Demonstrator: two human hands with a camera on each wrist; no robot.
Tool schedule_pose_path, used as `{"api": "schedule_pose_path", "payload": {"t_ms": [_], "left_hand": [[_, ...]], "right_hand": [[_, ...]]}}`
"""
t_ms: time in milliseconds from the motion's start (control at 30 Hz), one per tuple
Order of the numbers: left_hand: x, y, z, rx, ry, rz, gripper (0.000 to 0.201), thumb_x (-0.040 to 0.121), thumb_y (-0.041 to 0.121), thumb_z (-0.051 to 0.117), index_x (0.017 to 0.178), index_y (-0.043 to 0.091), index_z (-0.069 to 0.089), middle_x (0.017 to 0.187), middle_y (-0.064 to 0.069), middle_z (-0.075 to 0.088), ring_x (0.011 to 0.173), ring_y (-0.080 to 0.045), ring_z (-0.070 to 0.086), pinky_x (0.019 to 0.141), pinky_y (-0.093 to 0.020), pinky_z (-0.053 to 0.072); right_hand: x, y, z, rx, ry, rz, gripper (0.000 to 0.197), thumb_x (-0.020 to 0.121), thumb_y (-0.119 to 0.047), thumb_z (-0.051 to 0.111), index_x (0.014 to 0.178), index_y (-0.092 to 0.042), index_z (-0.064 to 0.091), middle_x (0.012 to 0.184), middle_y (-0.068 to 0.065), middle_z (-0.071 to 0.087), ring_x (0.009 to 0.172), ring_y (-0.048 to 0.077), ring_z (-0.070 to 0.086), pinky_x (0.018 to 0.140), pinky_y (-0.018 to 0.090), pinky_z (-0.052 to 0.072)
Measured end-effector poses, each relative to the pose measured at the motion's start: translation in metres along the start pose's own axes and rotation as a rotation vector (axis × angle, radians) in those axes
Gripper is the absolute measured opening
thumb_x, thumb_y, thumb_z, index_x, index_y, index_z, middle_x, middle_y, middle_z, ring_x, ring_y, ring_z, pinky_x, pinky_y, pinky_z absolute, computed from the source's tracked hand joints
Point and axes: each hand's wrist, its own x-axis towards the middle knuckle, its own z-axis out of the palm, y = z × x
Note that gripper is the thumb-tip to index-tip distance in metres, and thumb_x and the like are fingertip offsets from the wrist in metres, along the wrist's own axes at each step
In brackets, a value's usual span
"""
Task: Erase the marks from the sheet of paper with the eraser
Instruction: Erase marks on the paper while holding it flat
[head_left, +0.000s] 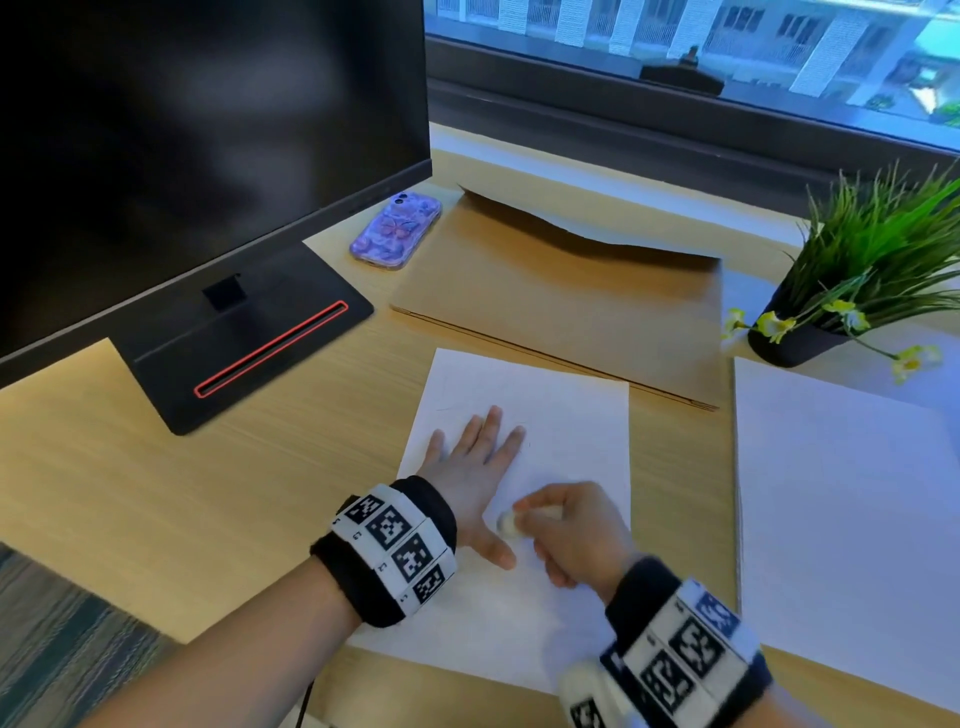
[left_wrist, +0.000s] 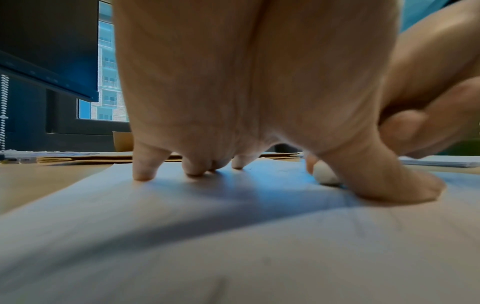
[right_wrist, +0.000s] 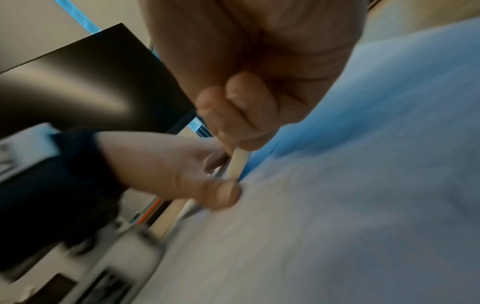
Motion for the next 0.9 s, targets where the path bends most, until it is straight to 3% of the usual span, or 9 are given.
{"api": "schedule_pose_path", "payload": {"t_ms": [67,200,267,433,633,800,900], "left_hand": [[0.0,0.001,-0.001,0.009,-0.005,-0.001,0.13,0.07,0.059,0.07,0.144,0.018,-0.029,0.148,-0.01,-0.038,0.141,-0.027,-0.026,0.113,-0.054,-0.005],[-0.003,0.001,-0.001,0.018,0.009,-0.011,0.128,0.072,0.058,0.07,0.144,0.018,-0.028,0.149,-0.009,-0.036,0.142,-0.026,-0.024,0.114,-0.052,-0.004],[-0.004,0.001,-0.001,0.021,0.016,-0.01,0.128,0.071,0.058,0.07,0.145,0.019,-0.027,0.15,-0.009,-0.036,0.142,-0.026,-0.023,0.114,-0.052,-0.003],[0.0,0.002,-0.001,0.033,0.006,-0.015,0.129,0.071,0.059,0.07,0.145,0.018,-0.027,0.149,-0.011,-0.036,0.142,-0.028,-0.023,0.114,-0.053,-0.002],[-0.002,0.003,-0.001,0.008,0.016,-0.021,0.128,0.071,0.055,0.071,0.145,0.019,-0.026,0.149,-0.009,-0.036,0.142,-0.026,-0.024,0.114,-0.052,-0.003],[0.0,0.002,0.0,0.006,0.017,-0.02,0.129,0.071,0.055,0.072,0.145,0.019,-0.026,0.15,-0.009,-0.036,0.142,-0.027,-0.023,0.114,-0.053,-0.003],[0.001,0.001,0.0,0.007,0.019,-0.019,0.129,0.07,0.057,0.072,0.145,0.018,-0.026,0.15,-0.009,-0.036,0.142,-0.027,-0.023,0.114,-0.053,-0.003]], "right_hand": [[0.0,0.0,-0.001,-0.016,-0.042,0.0,0.006,0.088,-0.012,0.061,0.09,-0.009,0.066,0.05,0.005,0.051,0.031,0.013,0.043,0.035,0.021,0.033],[0.029,-0.016,-0.025,0.06,0.197,-0.034,0.008,0.091,-0.011,0.057,0.093,-0.012,0.065,0.055,0.005,0.054,0.038,0.012,0.045,0.04,0.024,0.037],[0.028,-0.015,-0.025,0.15,0.249,-0.019,0.008,0.091,-0.011,0.058,0.094,-0.011,0.065,0.057,0.007,0.052,0.038,0.013,0.042,0.038,0.022,0.035],[-0.002,0.006,-0.005,0.029,-0.029,0.022,0.004,0.086,-0.009,0.063,0.082,-0.011,0.064,0.047,0.004,0.048,0.032,0.015,0.039,0.035,0.02,0.029],[0.036,-0.015,-0.029,0.132,0.278,-0.038,0.004,0.089,-0.013,0.062,0.09,-0.012,0.066,0.055,0.006,0.053,0.038,0.013,0.044,0.041,0.024,0.036],[0.0,0.009,-0.013,0.024,-0.037,0.038,0.002,0.087,-0.009,0.063,0.086,-0.01,0.065,0.047,0.005,0.049,0.031,0.013,0.039,0.034,0.02,0.029],[0.016,-0.001,-0.025,0.047,0.057,0.003,0.005,0.088,-0.007,0.061,0.086,-0.007,0.066,0.046,0.003,0.049,0.031,0.012,0.039,0.035,0.02,0.03]]}}
